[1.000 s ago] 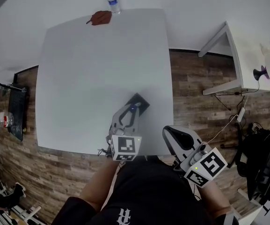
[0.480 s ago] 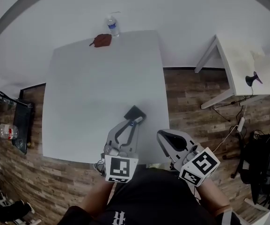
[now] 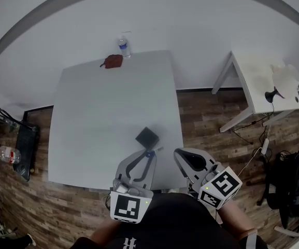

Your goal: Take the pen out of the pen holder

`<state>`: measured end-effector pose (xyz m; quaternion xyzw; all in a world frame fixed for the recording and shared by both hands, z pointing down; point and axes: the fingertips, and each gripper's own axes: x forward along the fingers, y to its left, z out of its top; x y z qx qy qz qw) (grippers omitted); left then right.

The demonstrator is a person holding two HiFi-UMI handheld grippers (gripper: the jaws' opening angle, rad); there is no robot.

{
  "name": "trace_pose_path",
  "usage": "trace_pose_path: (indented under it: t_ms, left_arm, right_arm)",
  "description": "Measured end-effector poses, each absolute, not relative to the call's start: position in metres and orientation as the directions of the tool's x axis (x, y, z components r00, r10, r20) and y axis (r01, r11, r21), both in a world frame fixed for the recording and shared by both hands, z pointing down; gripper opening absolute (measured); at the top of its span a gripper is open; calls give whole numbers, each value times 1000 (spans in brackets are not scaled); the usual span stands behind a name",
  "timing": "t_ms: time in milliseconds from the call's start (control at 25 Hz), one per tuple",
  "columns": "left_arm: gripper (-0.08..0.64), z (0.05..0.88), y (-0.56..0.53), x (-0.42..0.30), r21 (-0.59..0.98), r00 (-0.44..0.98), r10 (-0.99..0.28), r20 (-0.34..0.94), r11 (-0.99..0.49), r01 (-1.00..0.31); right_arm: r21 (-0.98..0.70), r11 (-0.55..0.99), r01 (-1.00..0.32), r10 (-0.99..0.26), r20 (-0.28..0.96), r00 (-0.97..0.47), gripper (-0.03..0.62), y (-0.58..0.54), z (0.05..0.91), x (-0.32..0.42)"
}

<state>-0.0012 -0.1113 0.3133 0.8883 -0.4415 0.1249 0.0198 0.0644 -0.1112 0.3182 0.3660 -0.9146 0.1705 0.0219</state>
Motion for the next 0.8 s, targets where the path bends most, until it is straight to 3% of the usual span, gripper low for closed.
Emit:
trace_pose_path:
  t_ms: [800]
  left_arm:
    - [67, 316, -96, -6, -45, 563, -793, 233, -587, -808]
  right_arm:
    - [-238, 702, -671, -666, 114, -737, 14, -98, 297, 60]
